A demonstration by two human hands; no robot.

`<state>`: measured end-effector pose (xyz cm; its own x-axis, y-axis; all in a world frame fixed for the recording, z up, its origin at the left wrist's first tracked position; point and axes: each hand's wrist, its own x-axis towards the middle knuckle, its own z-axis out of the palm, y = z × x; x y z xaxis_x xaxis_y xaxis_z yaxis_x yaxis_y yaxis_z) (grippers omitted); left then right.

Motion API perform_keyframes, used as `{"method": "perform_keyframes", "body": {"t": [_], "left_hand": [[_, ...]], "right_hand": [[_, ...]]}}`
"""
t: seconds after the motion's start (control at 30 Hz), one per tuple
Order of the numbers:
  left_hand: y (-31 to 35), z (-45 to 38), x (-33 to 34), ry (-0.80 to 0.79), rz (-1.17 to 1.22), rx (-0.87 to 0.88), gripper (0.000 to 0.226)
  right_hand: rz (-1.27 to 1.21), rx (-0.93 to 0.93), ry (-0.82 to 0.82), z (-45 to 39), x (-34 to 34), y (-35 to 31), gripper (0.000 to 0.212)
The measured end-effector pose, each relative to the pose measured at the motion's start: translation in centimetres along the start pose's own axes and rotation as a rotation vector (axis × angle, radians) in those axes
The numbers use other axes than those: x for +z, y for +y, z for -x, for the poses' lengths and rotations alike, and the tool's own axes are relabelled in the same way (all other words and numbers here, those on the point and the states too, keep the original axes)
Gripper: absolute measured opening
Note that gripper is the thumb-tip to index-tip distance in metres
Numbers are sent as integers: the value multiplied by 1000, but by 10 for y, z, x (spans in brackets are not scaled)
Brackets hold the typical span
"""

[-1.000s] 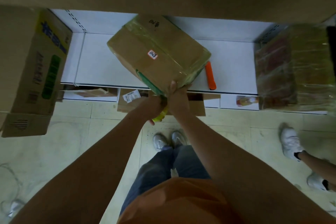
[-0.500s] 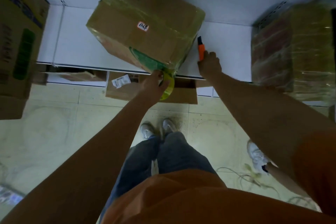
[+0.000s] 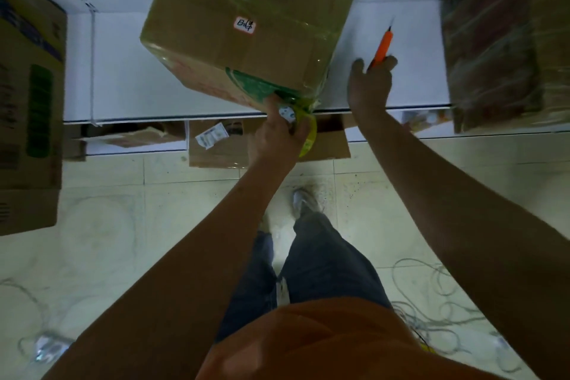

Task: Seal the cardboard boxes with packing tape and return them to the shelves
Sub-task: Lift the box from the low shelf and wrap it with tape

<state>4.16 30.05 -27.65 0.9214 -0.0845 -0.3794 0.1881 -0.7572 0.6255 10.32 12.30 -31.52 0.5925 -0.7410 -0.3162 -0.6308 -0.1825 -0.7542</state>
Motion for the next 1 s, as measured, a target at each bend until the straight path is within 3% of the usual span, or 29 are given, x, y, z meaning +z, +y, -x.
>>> {"method": "perform_keyframes", "body": {"t": [0.1,0.2,0.3,0.4,0.57,0.7,0.87,1.0], "left_hand": [[10,-7,-2,-51,226,-65,66],[17,-7,1,-82,325,-143,50],[2,-11,9,-108,174,-181,61],[-16,-15,10,-231,185,-80,30],[-22,-6,-17,-481,419,-75,17],[-29,-11,-10,-337,241,-116,41],[-28,6,-17,-404,505,-62,18],[-28,6,-17,-344,454,-59,17]], "right_hand": [[-75,-249,-133,40,5,-34,74],[123,-408,-148,54,18,-43,85],[268,-476,-64,52,23,-36,83],[307,-500,-41,50,27,-37,79],[353,-512,-37,47,28,-39,74],[399,-505,-47,48,25,-40,71],[435,-500,-76,41,23,-46,68],[525,-612,-142,43,0,-54,62]]}}
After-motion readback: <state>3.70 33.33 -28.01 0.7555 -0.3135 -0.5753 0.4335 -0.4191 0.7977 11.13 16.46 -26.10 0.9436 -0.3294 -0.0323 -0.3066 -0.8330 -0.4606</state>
